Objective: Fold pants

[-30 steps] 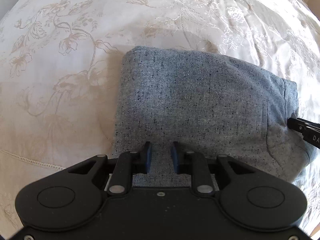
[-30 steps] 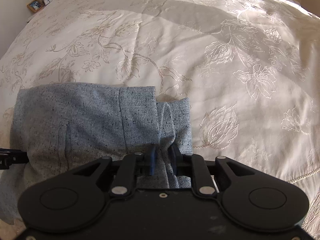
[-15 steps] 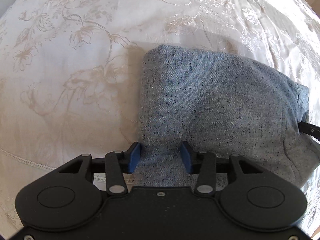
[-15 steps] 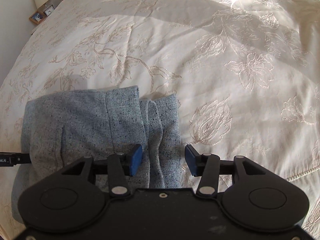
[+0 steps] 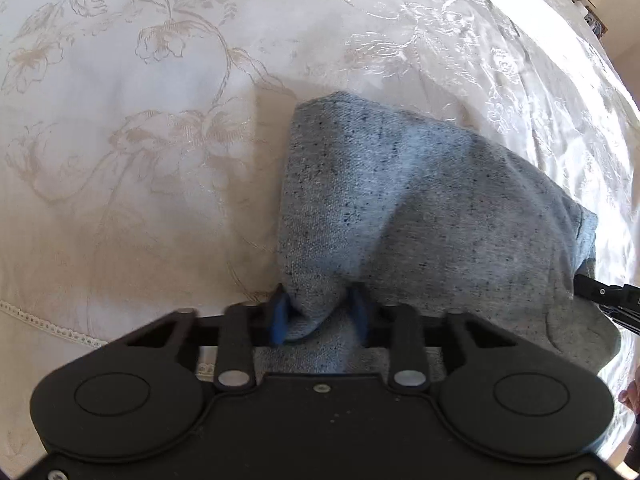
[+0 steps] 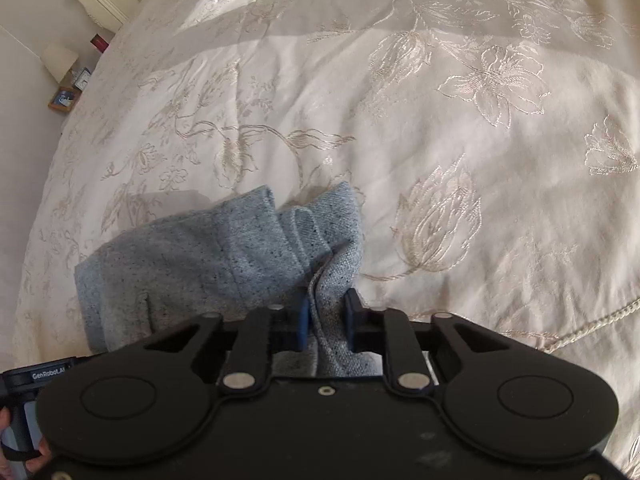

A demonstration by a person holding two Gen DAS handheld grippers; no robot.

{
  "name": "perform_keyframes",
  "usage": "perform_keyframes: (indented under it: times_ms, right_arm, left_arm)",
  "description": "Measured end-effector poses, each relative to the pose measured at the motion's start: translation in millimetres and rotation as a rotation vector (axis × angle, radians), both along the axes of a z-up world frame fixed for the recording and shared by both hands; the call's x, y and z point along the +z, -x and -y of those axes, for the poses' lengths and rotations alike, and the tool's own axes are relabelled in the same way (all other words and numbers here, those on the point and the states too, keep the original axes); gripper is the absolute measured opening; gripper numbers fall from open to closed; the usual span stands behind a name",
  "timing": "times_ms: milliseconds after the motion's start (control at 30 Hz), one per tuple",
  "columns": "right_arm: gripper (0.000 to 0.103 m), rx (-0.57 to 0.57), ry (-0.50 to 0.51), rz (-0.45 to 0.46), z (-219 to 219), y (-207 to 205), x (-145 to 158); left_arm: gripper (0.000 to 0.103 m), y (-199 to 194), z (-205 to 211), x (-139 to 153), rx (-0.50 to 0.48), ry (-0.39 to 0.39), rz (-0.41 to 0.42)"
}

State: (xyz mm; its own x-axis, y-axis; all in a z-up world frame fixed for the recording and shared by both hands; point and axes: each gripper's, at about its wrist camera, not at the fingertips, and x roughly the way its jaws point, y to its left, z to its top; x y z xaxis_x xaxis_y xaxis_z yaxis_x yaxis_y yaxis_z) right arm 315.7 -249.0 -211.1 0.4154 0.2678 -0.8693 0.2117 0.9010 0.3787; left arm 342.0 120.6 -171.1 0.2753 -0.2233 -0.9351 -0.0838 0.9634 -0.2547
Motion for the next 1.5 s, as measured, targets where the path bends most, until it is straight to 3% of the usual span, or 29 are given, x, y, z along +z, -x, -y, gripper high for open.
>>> perform_keyframes:
  times_ms: [33, 67, 167, 367, 500, 667, 800, 900, 967, 1000, 1167, 1500]
  right_arm:
    - [0.017, 0.007, 0.024, 0.012, -5.5, 2.8, 5.2]
    - [0.017, 0.013, 0.044, 0.023, -11.4, 2.5, 9.8]
    - [0.016, 0.001, 0.067, 0.05, -17.4, 6.1, 26.8]
    - [0.013, 0.02, 0.1, 0.11, -33.1, 17.0, 69.3]
    - [0.012, 0.07, 0.096, 0.142, -61.7, 20.4, 95.0]
    - [0.011, 0.137, 0.053, 0.162, -121.9, 29.5, 120.0]
    - [0.011, 0.199, 0.01, 0.17, -183.0, 23.3, 127.5]
    - [0.009, 0.239, -0.012, 0.211, -231.7, 12.4, 132.0]
    - [0.015, 0.242, -0.006, 0.228, -258.9, 0.6, 131.8]
    - [0.024, 0.249, 0.017, 0.209, -272.4, -6.8, 131.4]
    - [0.024, 0.314, 0.056, 0.217, -311.9, 2.4, 139.3]
    - [0.025, 0.383, 0.137, 0.232, -330.3, 80.4, 154.5]
  left_arm:
    - [0.02, 1.2, 2.5, 5.8, 0.006, -0.021, 0.011]
    - [0.018, 3.0, 5.2, 12.5, 0.003, -0.04, 0.022]
    - [0.015, 11.2, 12.4, 35.9, -0.015, -0.089, 0.078]
    - [0.012, 29.1, -1.3, 77.6, 0.025, -0.083, 0.122]
    - [0.012, 38.0, -31.6, 101.8, 0.074, -0.108, 0.157]
    - [0.012, 39.9, -99.8, 129.0, 0.137, -0.121, 0.145]
    - [0.012, 47.2, -155.4, 135.0, 0.201, -0.174, 0.146]
    - [0.021, 41.2, -194.0, 122.7, 0.268, -0.267, 0.12]
    - [0.021, 38.3, -214.9, 113.2, 0.311, -0.35, 0.107]
    - [0.02, 38.4, -223.3, 110.2, 0.33, -0.359, 0.1]
    - [0.021, 53.5, -247.1, 112.6, 0.382, -0.248, 0.098]
    - [0.022, 83.8, -216.0, 131.5, 0.321, -0.259, 0.112]
